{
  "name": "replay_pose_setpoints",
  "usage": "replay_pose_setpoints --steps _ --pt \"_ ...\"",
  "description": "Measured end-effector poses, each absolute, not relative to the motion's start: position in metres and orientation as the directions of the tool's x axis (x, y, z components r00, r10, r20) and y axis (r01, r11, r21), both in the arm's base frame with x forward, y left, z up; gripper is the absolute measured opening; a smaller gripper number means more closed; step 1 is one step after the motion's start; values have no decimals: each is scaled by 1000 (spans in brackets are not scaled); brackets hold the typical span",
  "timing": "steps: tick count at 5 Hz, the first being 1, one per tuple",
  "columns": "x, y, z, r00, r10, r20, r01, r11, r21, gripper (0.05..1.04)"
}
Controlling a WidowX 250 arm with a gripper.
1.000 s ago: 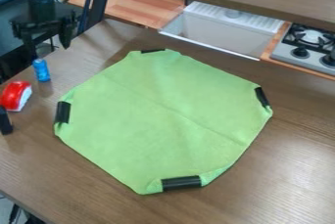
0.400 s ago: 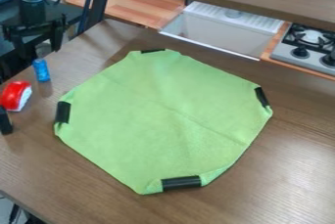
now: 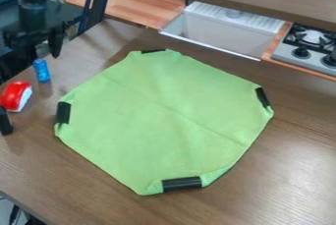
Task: Put the blue figure to the bottom of the cloth
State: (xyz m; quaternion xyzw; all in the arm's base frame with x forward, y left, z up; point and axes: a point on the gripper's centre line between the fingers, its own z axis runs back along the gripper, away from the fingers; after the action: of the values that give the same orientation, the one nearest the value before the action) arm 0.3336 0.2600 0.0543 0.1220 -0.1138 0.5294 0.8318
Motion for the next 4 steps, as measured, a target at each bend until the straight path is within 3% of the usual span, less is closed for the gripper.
replay_pose_setpoints --steps 2,4 --pt "335 261 49 410 836 365 -910 402 101 960" --pt "334 258 43 390 847 363 -918 388 81 393"
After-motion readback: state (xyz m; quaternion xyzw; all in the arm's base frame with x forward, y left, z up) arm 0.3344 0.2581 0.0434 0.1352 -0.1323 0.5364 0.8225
